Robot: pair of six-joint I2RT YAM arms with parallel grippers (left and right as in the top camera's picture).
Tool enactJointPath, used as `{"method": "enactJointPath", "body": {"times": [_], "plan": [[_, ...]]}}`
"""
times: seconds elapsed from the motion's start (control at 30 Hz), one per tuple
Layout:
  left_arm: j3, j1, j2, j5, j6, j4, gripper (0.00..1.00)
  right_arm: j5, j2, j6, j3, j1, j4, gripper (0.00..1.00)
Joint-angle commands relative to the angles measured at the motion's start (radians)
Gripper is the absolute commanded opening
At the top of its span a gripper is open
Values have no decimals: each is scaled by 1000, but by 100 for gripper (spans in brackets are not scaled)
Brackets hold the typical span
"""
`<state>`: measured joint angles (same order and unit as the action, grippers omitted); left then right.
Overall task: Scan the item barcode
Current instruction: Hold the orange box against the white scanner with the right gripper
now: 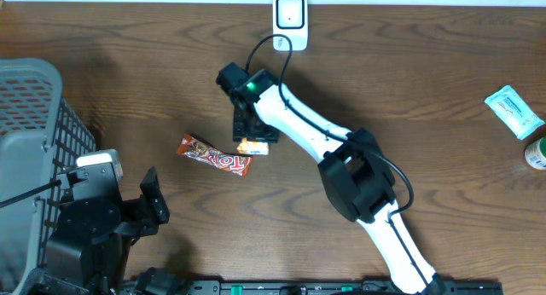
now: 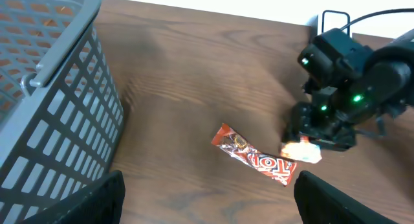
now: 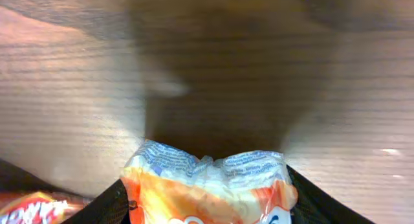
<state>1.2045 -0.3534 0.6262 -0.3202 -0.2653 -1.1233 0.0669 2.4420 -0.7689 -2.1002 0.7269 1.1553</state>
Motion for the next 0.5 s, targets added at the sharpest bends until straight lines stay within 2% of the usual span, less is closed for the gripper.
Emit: {"method": "enactJointPath", "body": {"times": [0.0, 0.23, 0.33, 0.47], "plan": [[-1, 5, -1, -10, -9, -3, 84, 62, -3, 114, -105, -53, 104, 56], [-1, 5, -1, -10, -9, -3, 84, 252, -3, 374, -193, -174, 392, 56], [-1, 5, -2, -10, -9, -3, 84, 331, -3, 483, -193, -231, 465, 58], [-1, 5, -2, -10, -9, -2, 84, 367, -3, 537, -193, -309, 518, 59]]}}
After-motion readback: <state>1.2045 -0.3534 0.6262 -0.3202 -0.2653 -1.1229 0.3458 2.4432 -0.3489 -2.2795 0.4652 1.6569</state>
